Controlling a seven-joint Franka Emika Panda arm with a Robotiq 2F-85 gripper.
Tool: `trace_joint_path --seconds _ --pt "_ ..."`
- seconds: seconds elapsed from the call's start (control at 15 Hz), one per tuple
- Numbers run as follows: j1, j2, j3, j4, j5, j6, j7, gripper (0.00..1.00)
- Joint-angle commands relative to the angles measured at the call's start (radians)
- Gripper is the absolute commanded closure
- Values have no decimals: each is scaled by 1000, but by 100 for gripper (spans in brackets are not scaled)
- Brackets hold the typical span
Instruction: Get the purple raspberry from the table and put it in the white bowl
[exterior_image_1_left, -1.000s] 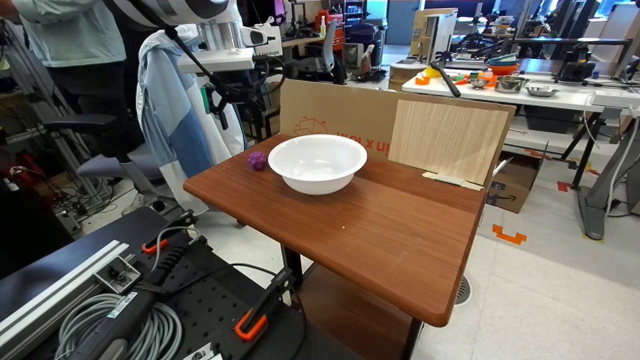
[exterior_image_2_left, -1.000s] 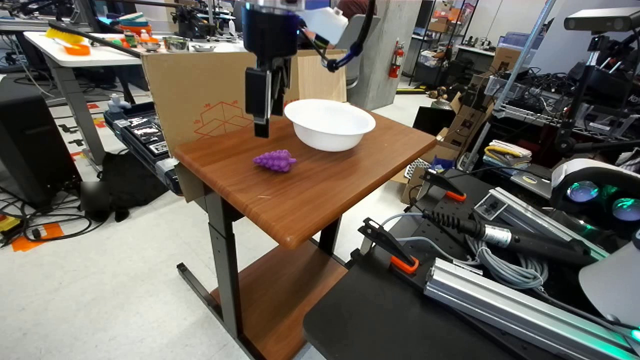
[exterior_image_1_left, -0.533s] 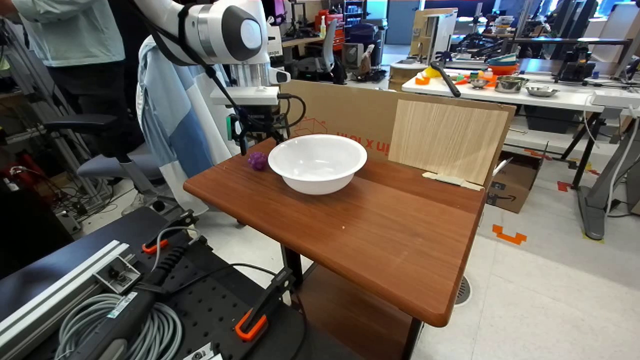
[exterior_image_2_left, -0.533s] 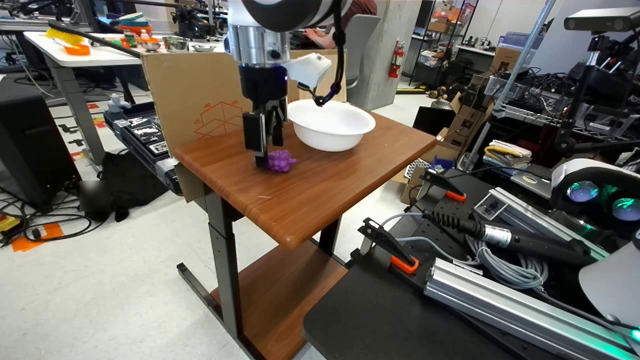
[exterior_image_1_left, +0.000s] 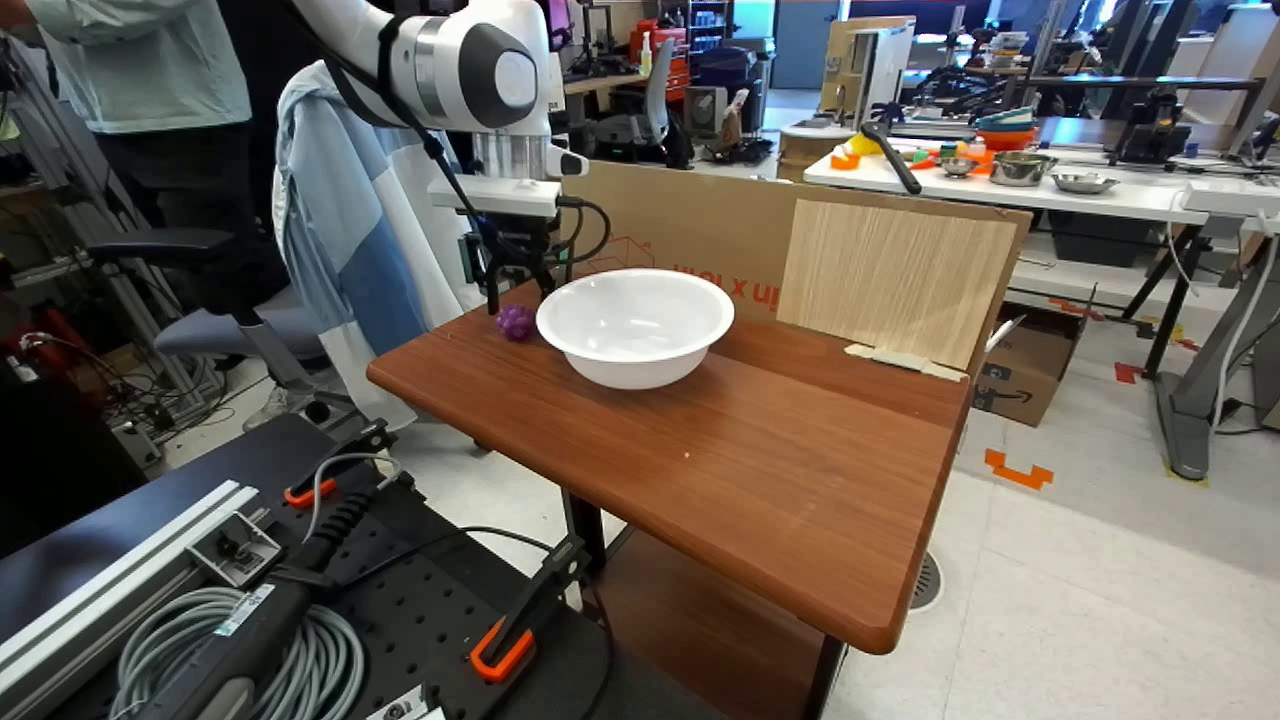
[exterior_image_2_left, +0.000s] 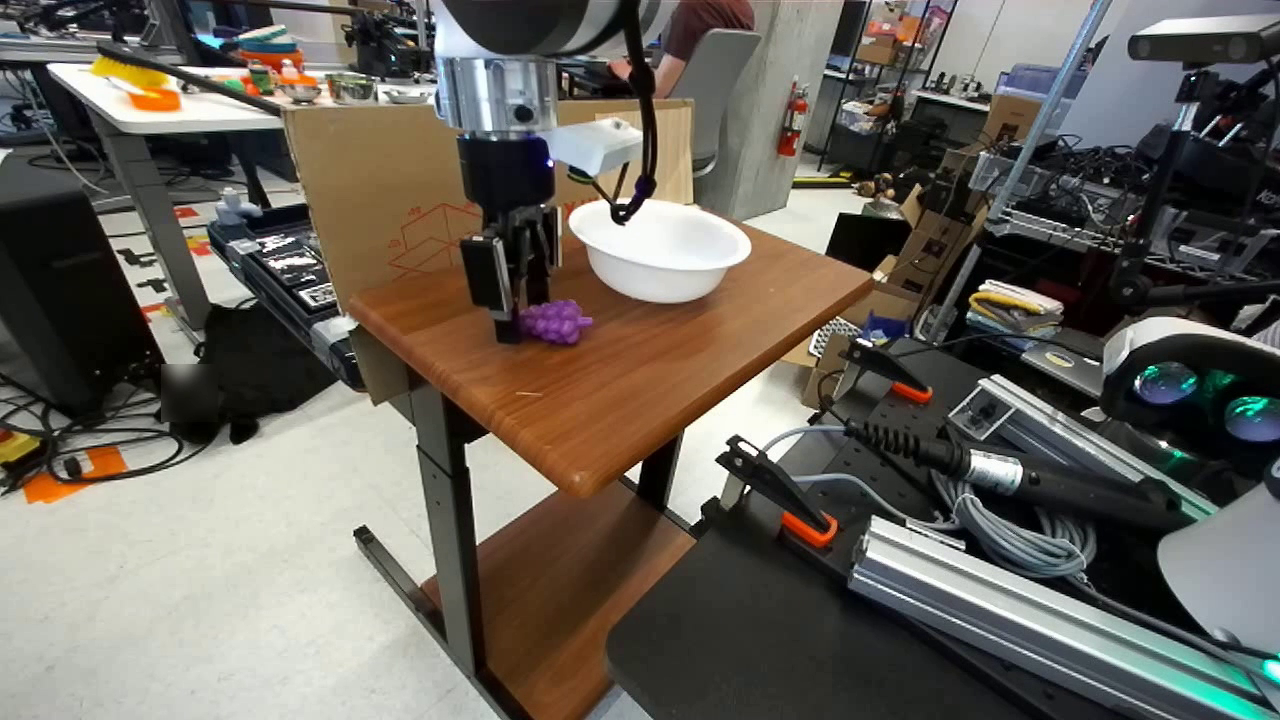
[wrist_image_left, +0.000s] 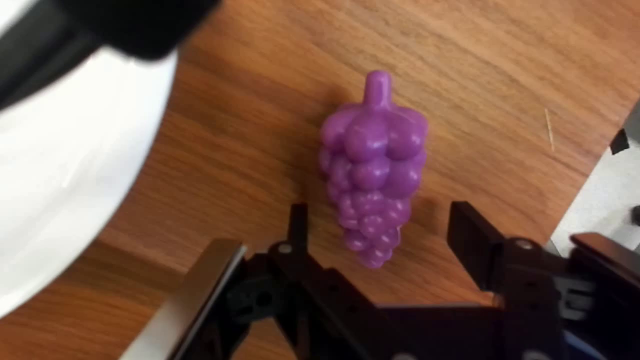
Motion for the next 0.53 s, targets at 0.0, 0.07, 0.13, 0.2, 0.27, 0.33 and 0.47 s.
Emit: trace_joint_path --seconds 0.0,0.07,0.13,0.2,0.27,0.33,0.47 --pt "-30 3 19 22 60 -45 3 58" --pt "-33 -10 18 2 74 -43 9 66" --pt "-36 -16 16 -7 84 -41 13 73" --pt "-43 -26 17 -22 97 -37 16 80" --pt "-51 -32 18 -31 112 -34 18 88" --pt "-59 -45 20 -43 127 -29 19 92" --pt "-70 -79 24 -71 153 -15 20 92"
